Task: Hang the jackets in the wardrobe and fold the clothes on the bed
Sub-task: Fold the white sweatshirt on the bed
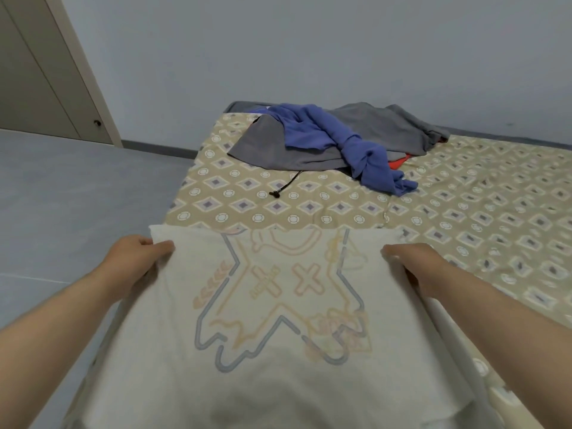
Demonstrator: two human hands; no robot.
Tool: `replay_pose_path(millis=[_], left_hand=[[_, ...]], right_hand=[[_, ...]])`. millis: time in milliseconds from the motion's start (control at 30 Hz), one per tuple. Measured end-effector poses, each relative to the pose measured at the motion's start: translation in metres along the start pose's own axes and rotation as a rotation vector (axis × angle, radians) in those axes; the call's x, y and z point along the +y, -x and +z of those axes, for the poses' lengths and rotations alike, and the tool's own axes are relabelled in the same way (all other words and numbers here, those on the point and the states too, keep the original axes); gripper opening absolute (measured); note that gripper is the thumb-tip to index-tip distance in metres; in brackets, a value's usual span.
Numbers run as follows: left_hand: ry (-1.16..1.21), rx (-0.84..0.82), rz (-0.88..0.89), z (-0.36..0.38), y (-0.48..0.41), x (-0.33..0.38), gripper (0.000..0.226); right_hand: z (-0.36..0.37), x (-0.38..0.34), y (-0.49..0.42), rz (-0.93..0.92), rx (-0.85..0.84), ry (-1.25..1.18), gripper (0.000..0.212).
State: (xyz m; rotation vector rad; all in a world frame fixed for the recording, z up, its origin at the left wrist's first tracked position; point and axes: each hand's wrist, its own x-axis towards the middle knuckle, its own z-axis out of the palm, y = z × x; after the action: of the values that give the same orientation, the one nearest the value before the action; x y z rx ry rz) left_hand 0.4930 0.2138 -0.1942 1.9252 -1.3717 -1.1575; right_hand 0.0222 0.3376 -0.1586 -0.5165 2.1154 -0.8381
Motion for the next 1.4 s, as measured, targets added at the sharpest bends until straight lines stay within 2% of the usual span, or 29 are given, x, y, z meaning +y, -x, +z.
replay_pose_path(millis=[67, 133, 267, 367, 400, 467, 533, 600, 633, 767, 900, 1000, 1067, 1133, 1200, 1400], left_hand=[[0.049, -0.072, -0.061, -0.002, -0.009, 0.009, 0.029], [0.05, -0.106, -0.093, -0.005, -0.017, 0.018, 0.027], [0.207, -0.161, -0.263, -0.006, -0.026, 0.027, 0.019], [0.312, -0.189, -0.248, -0.003, -0.033, 0.033, 0.014], [0.317, -0.163, -0.214, 0.0, -0.035, 0.035, 0.011], [0.154, 0.001, -0.082, 0.002, -0.037, 0.034, 0.008], [-0.093, 0.176, 0.039, 0.0, -0.036, 0.027, 0.023], [-0.227, 0.267, 0.028, -0.004, -0.027, 0.022, 0.032], [-0.237, 0.261, 0.001, -0.006, -0.022, 0.02, 0.035], [-0.105, 0.013, -0.174, -0.001, -0.002, 0.019, 0.031], [0.057, -0.163, -0.261, -0.006, 0.001, 0.028, 0.018], [0.26, -0.165, -0.308, -0.011, -0.003, 0.031, 0.007], [0.396, -0.103, -0.255, -0.011, -0.008, 0.032, 0.001], [0.447, -0.089, -0.176, -0.01, -0.012, 0.034, 0.006], [0.466, -0.129, -0.142, -0.008, -0.014, 0.037, 0.01], [0.57, -0.274, -0.274, -0.007, -0.01, 0.041, 0.016]], right_hand=[[0.001, -0.008, -0.007, 0.04, -0.013, -0.131, 0.013], [0.002, -0.018, -0.015, 0.068, -0.023, -0.192, 0.021], [0.007, -0.037, -0.024, 0.095, -0.072, -0.181, 0.026], [0.01, -0.041, -0.029, 0.123, -0.113, -0.175, 0.024], [0.009, -0.041, -0.031, 0.127, -0.102, -0.16, 0.022], [0.006, -0.04, -0.034, 0.114, -0.061, -0.095, 0.015], [0.003, -0.037, -0.033, 0.105, -0.065, -0.059, 0.014], [-0.001, -0.033, -0.033, 0.11, -0.121, -0.08, 0.015], [-0.003, -0.031, -0.034, 0.118, -0.144, -0.108, 0.015], [-0.008, -0.016, -0.041, 0.141, -0.132, -0.25, 0.024], [0.0, -0.003, -0.043, 0.148, -0.083, -0.357, 0.034], [0.005, 0.0, -0.041, 0.147, -0.056, -0.384, 0.033], [0.007, 0.001, -0.041, 0.139, -0.053, -0.383, 0.032], [0.009, 0.004, -0.043, 0.131, -0.065, -0.381, 0.037], [0.01, 0.006, -0.046, 0.112, -0.076, -0.392, 0.042], [-0.006, 0.004, -0.036, 0.108, -0.184, -0.399, 0.024]])
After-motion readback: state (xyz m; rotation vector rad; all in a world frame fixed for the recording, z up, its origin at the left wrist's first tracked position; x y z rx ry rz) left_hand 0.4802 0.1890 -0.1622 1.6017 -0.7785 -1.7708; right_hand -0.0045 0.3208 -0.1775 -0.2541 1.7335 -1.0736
